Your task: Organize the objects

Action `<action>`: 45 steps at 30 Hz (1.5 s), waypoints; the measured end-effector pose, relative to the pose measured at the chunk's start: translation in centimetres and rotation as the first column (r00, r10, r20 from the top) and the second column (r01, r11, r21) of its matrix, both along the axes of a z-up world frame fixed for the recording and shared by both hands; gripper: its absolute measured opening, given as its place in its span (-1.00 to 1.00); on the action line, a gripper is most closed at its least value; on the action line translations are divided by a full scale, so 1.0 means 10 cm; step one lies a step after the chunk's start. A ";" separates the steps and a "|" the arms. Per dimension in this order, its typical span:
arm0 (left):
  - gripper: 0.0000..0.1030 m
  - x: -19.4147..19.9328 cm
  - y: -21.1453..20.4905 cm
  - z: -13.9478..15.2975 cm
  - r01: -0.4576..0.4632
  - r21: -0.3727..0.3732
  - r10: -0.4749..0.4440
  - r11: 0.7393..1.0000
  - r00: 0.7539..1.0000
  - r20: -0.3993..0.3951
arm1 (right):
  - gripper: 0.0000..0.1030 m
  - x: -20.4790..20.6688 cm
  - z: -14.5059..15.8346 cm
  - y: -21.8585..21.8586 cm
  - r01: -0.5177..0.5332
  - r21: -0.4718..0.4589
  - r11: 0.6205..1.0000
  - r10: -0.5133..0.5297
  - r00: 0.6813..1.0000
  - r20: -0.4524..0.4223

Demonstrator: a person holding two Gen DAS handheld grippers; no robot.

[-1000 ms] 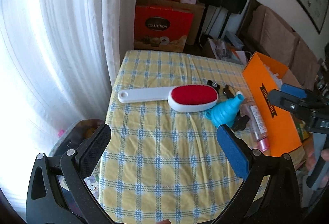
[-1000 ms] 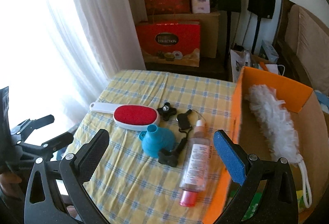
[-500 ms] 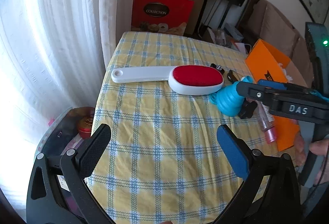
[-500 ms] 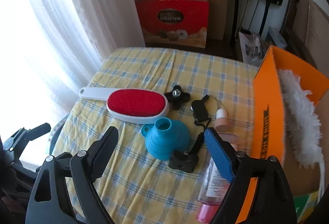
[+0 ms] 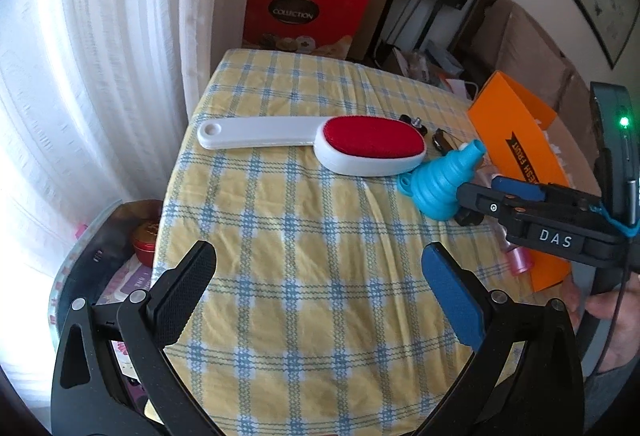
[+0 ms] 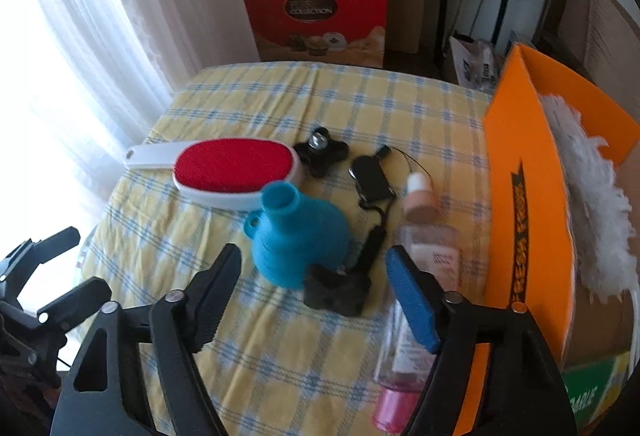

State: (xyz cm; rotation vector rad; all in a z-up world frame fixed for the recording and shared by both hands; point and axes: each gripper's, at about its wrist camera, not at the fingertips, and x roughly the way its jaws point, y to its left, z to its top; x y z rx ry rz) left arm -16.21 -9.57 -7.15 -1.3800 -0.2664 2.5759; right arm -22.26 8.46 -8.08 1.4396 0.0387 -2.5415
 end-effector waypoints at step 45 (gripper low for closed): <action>0.89 -1.13 0.86 0.38 0.170 -0.066 -0.168 0.983 0.985 0.044 | -0.30 0.34 0.72 0.47 -0.009 -0.172 0.985 -0.004 0.997 -0.077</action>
